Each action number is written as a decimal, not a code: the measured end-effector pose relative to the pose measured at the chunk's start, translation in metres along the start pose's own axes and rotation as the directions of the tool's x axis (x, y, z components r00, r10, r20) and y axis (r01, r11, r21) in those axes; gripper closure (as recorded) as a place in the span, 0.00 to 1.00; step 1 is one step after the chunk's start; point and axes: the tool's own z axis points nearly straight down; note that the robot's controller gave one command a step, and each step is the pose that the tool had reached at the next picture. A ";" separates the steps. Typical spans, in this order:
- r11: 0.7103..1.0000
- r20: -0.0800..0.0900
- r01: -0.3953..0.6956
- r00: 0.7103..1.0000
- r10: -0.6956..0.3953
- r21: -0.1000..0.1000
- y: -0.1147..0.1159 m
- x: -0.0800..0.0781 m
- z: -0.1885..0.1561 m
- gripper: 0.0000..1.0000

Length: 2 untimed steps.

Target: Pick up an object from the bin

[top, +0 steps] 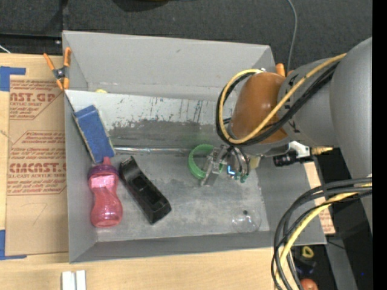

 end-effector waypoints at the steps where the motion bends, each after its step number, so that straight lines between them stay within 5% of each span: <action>1: 1.000 -0.001 0.023 1.000 -0.023 0.002 0.000 0.001 0.003 1.00; 2: 1.000 0.000 0.005 1.000 -0.005 0.000 -0.005 0.005 0.002 1.00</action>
Offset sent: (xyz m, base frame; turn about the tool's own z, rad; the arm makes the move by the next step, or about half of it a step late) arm -0.0064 -0.0046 -0.0022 -0.0036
